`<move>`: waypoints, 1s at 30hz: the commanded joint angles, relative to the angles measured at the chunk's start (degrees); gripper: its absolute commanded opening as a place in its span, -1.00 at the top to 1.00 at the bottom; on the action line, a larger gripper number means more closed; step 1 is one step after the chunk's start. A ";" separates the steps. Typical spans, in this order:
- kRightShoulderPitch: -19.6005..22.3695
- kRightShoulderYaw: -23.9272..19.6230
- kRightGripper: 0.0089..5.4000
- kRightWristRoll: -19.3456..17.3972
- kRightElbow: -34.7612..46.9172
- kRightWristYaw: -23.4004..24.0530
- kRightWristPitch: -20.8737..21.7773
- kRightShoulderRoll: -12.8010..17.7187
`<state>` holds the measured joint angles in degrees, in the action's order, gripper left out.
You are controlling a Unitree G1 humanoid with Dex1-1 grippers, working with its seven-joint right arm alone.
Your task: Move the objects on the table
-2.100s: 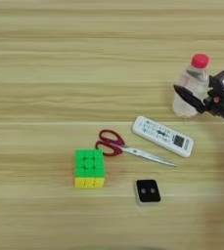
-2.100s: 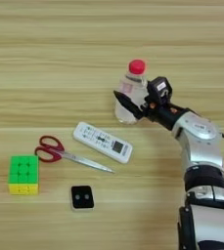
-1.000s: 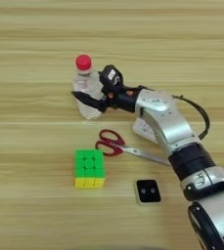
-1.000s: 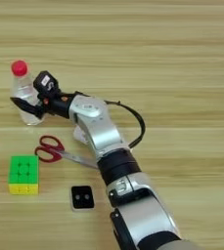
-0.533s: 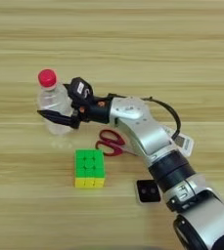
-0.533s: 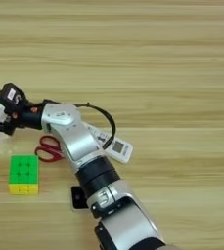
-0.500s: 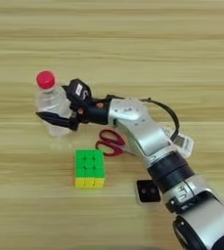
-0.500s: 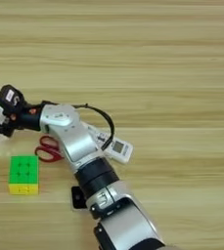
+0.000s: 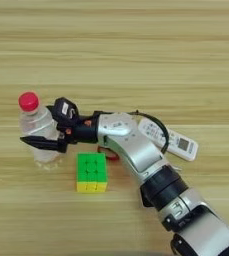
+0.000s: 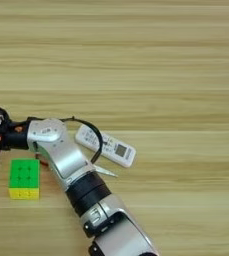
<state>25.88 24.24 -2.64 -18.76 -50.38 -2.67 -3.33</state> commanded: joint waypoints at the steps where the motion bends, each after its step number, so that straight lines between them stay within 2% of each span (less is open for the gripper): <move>1: 3.24 -0.71 -0.20 -1.22 0.85 1.23 1.59 -2.33; 6: 3.41 -1.43 -0.19 -1.51 -1.56 1.27 1.44 -2.54; 16: 3.64 -3.54 -0.19 -2.98 -6.09 -0.28 4.87 -1.92; 24: 3.67 -3.16 -0.19 -2.29 -8.23 -1.40 7.12 -1.63; 25: 3.64 -3.10 -0.30 -2.24 -8.22 -1.49 7.26 -1.61; 30: 3.51 -2.68 -0.51 -1.95 -8.14 -1.82 7.91 -1.44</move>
<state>26.52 21.98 -4.89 -28.70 -53.41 4.38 -4.65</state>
